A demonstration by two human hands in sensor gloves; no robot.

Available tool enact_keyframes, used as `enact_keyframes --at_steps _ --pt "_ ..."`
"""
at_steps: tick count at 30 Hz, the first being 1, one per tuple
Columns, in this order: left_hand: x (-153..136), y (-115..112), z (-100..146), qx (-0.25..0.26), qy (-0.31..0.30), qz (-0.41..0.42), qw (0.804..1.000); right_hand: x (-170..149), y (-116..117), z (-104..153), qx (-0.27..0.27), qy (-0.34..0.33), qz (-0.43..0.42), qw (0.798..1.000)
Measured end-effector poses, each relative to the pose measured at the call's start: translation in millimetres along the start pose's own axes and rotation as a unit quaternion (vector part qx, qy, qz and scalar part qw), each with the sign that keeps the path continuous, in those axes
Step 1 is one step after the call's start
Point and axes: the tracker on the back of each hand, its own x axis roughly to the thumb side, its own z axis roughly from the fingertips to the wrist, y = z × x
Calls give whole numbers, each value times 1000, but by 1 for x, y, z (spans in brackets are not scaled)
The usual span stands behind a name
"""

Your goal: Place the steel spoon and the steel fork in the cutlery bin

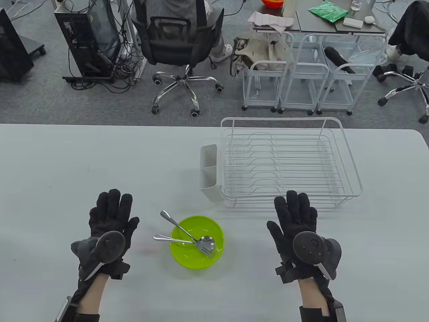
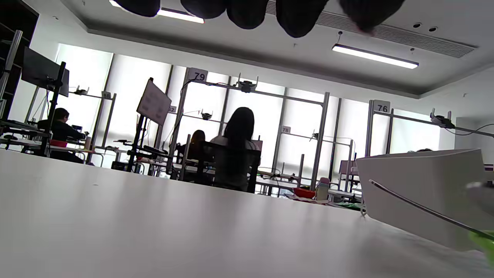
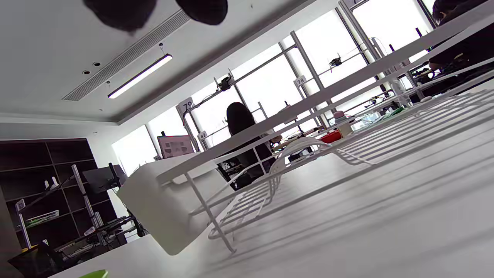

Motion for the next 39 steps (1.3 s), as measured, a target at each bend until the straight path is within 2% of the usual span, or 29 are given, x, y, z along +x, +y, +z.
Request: enact_keyframes --at_steps 29,32,39 --pt "0 -3 -2 -31 -3 5 999 -6 -3 1 5 17 -33 999" --pt "6 -2 -4 -38 -19 -15 999 -7 -5 1 3 18 -37 999" --pt "16 3 -22 -55 -33 13 998 -9 -8 1 0 22 -44 999"
